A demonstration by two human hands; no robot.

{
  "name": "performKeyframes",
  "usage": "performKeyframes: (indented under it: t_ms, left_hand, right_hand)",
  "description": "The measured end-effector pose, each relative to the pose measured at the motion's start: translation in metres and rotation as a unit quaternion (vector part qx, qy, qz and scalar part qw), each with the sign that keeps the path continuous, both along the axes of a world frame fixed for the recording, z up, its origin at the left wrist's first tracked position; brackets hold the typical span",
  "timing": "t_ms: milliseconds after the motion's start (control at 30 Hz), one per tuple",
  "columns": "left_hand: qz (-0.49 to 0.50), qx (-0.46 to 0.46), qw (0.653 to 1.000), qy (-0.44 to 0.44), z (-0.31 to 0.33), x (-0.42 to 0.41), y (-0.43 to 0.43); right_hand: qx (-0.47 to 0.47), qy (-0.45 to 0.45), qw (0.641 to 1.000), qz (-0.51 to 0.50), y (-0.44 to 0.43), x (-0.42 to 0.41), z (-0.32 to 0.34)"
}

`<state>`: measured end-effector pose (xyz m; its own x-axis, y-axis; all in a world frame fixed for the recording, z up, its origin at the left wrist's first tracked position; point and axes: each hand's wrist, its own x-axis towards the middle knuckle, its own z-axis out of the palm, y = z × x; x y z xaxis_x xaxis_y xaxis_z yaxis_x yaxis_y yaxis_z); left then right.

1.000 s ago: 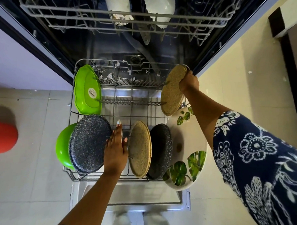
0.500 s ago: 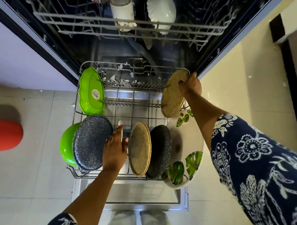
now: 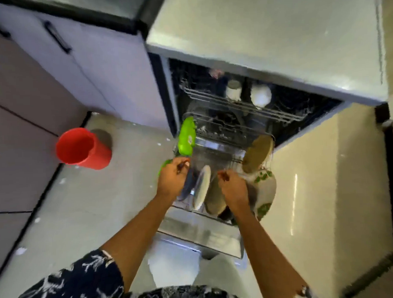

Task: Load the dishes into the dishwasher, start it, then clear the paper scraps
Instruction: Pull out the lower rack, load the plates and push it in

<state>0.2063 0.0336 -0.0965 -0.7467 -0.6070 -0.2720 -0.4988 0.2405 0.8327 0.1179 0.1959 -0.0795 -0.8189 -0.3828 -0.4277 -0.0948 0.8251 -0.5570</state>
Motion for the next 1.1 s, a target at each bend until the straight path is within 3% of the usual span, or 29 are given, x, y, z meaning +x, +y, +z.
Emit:
performKeyframes:
  t_ms: [133,267,567,733,900,1100]
  left_hand:
    - [0.051,0.013,0.998,0.028,0.049,0.056,-0.091]
    - [0.094,-0.020,0.994,0.049,0.083,0.112,-0.224]
    - [0.247,-0.151,0.954,0.074,0.188,0.225,-0.509]
    - [0.301,-0.248,0.920,0.042,0.194,0.244,-0.629]
    - [0.323,-0.260,0.906,-0.090,0.183,0.233,-0.738]
    - [0.358,-0.240,0.898,-0.092,0.153,0.191,-0.850]
  right_hand:
    - [-0.018,-0.020,0.998,0.049,-0.101,0.047,0.031]
    - [-0.103,-0.002,0.992,0.077,-0.240,0.073,0.062]
    - [-0.184,0.039,0.958,0.214,-0.545,0.129,0.145]
    - [-0.190,0.057,0.936,0.291,-0.675,0.136,0.173]
    - [-0.184,0.068,0.917,0.346,-0.804,0.118,0.183]
    - [-0.194,0.101,0.900,0.376,-0.971,0.064,0.196]
